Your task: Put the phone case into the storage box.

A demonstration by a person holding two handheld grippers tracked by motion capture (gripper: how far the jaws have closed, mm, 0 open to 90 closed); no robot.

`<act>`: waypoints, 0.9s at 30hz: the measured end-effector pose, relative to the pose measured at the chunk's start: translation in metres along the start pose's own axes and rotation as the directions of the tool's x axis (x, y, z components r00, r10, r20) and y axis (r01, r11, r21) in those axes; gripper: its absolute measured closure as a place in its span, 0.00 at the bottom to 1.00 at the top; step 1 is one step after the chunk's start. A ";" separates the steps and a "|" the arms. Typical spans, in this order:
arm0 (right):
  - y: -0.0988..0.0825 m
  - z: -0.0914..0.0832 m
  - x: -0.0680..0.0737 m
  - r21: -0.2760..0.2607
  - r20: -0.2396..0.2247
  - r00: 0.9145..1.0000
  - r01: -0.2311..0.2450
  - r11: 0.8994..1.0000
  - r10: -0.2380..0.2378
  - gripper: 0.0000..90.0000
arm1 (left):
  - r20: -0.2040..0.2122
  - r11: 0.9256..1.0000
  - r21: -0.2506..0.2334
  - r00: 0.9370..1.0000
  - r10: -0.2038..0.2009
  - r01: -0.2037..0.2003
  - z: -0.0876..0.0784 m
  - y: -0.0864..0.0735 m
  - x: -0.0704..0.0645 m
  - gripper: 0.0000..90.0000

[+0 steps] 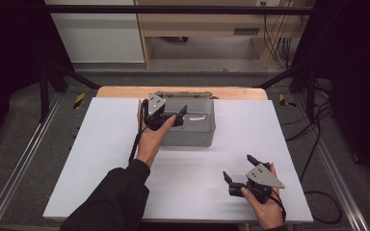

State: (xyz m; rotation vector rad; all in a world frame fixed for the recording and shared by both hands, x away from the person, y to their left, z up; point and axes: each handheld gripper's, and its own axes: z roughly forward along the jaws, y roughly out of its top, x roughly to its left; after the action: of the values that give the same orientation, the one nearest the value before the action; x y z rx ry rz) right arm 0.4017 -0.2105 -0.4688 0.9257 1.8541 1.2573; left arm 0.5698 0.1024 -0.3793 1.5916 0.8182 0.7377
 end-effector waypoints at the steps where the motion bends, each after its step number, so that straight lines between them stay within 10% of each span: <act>1: 0.000 0.000 0.000 -0.001 0.000 1.000 0.000 1.000 0.000 0.03 | 0.002 1.000 -0.005 1.000 -0.002 0.002 0.000 0.000 0.000 0.02; 27: 0.000 0.000 0.000 -0.003 -0.004 1.000 -0.005 1.000 0.005 0.03 | 0.050 0.996 -0.087 0.999 -0.017 0.022 -0.016 0.010 0.014 0.01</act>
State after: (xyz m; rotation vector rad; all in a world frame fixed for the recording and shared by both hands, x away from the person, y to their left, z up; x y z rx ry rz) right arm 0.4017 -0.2107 -0.4686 0.9271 1.8530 1.2656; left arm 0.5656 0.1215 -0.3668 1.5158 0.7547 0.7084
